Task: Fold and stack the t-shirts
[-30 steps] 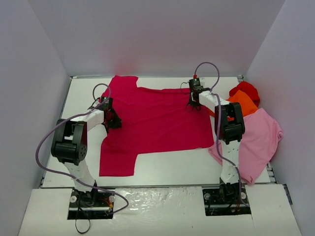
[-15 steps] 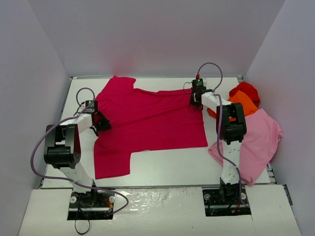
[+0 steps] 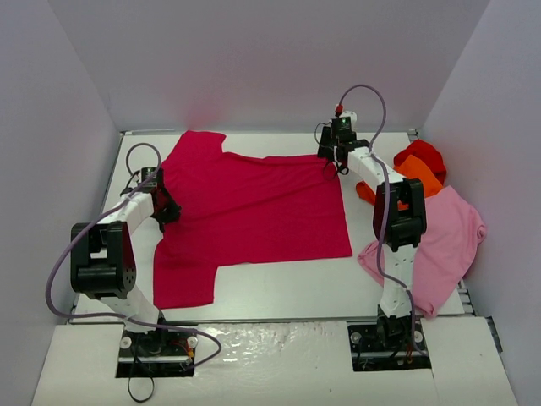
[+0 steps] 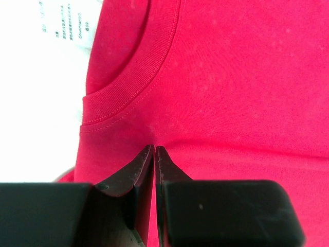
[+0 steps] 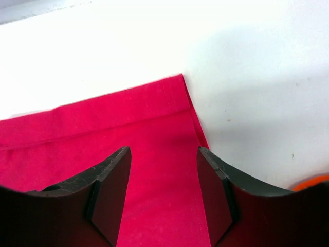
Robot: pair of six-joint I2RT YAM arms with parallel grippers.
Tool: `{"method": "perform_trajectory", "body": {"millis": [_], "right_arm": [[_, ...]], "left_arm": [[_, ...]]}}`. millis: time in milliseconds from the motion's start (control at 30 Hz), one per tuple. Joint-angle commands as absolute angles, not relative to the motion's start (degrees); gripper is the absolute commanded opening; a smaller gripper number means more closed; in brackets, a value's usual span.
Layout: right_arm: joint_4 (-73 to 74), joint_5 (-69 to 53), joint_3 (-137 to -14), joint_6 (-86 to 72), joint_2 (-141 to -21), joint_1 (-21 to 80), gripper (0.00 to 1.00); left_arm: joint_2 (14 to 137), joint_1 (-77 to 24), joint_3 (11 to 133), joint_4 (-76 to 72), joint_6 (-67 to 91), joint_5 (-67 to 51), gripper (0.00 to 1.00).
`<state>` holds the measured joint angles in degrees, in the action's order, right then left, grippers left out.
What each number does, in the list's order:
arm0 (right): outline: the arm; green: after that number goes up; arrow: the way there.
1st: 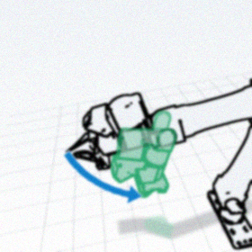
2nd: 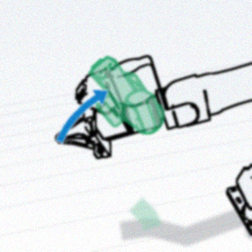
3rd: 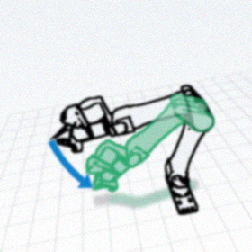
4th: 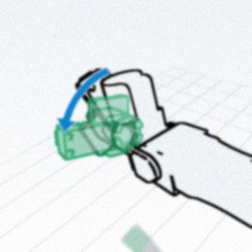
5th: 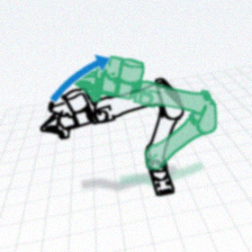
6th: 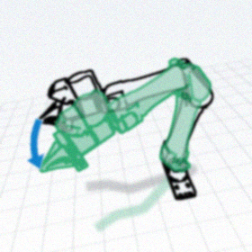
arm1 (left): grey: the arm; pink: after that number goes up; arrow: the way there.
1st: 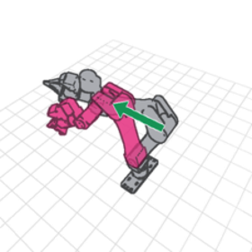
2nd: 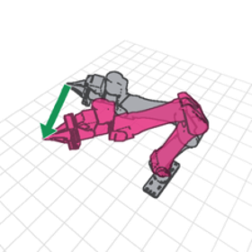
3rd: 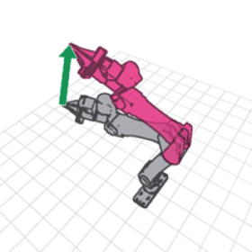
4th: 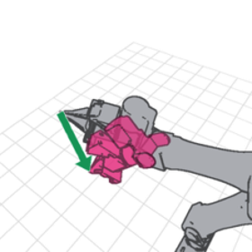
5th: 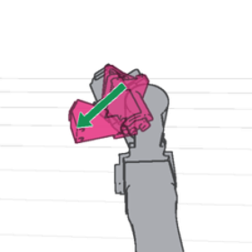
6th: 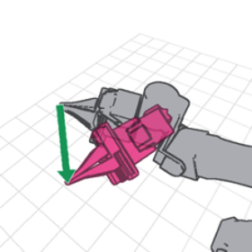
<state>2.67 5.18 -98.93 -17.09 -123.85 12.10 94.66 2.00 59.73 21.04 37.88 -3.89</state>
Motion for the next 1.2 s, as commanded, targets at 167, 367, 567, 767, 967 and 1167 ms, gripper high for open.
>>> {"method": "perform_trajectory", "body": {"millis": [167, 367, 567, 767, 967, 1167], "right_arm": [[2.8, 3.9, -104.6, -15.0, -127.1, 12.5, 0.29], [7.9, 4.6, -114.8, -13.7, -133.9, 12.0, 0.36], [7.6, 7.3, -117.9, -12.2, -137.8, 10.5, 0.38], [7.4, 7.4, -116.5, -12.7, -138.1, 10.1, 0.38], [5.9, 8.9, -114.6, -11.7, -138.7, 10.0, 0.37], [2.6, 7.1, -113.9, -12.7, -138.9, 9.9, 0.37]], "left_arm": [[93.0, 2.1, 63.2, 18.0, 38.8, -11.6, 0.05], [92.6, -1.3, 63.0, 19.4, 38.4, -11.4, 0.06], [92.5, -2.0, 61.1, 19.4, 37.9, -11.3, 0.05], [93.7, -2.4, 61.5, 19.3, 37.7, -11.5, 0.05], [94.2, -2.7, 61.2, 18.9, 37.7, -11.3, 0.05], [94.7, -3.0, 61.4, 18.9, 37.5, -11.2, 0.05]]}}
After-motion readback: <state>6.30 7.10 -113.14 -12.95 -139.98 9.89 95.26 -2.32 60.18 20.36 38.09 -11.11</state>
